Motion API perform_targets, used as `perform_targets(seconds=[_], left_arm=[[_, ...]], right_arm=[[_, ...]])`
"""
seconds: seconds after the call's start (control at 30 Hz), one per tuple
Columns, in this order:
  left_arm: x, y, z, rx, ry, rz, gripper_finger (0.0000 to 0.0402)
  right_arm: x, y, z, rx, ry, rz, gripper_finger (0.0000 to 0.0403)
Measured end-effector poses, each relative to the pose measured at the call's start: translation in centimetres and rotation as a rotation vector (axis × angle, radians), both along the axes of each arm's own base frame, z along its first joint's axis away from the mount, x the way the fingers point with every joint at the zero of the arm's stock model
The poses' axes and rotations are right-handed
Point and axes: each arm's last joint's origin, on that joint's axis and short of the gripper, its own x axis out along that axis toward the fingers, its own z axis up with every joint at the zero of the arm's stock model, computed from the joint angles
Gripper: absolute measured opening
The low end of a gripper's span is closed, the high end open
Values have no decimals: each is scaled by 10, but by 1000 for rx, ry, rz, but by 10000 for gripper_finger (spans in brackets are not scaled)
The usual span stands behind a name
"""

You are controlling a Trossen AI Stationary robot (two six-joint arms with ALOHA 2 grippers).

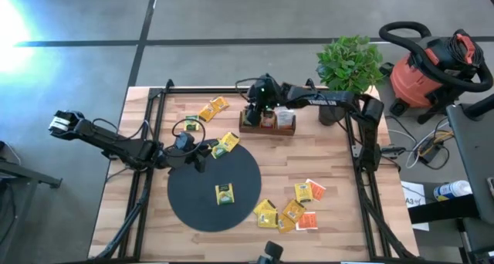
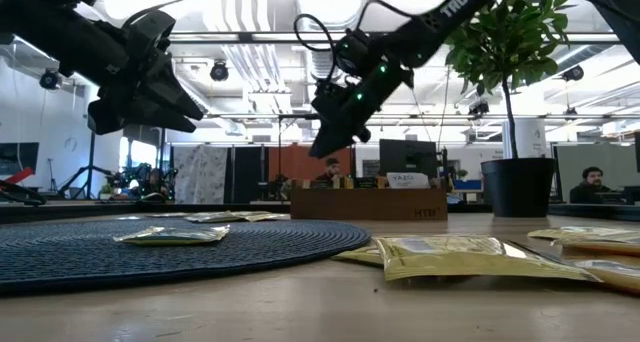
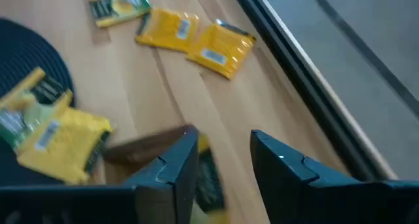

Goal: Pick & Place Tea
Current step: Put the yellow tea bag into the left section of the wooden organizer

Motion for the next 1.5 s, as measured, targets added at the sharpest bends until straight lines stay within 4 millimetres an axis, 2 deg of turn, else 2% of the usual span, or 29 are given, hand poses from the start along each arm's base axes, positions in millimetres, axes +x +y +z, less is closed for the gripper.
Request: perform_targets(seconds=[0.17, 0.37, 0.6, 0.87, 1.23, 1.37, 1.5], left_arm=[[0, 0, 0, 3, 2, -1, 124], [0, 1, 0, 3, 2, 2, 124], [3, 19, -1, -91, -11, 66, 124], [4, 39, -4, -186, 44, -27, 124], [4, 37, -4, -166, 61, -78, 124], [5, 33, -4, -212, 72, -195, 124], [5, 22, -4, -224, 84, -317, 124]], right_arm=[[-8, -10, 19, 73, 89, 42, 120], [-7, 1, 25, 140, 143, 88, 102], [5, 43, 22, 171, 220, 185, 90], [16, 98, 23, 253, 259, 304, 88], [23, 135, 24, 414, 243, 294, 79], [25, 148, 22, 481, 241, 307, 77], [32, 157, 12, 523, 251, 273, 80]])
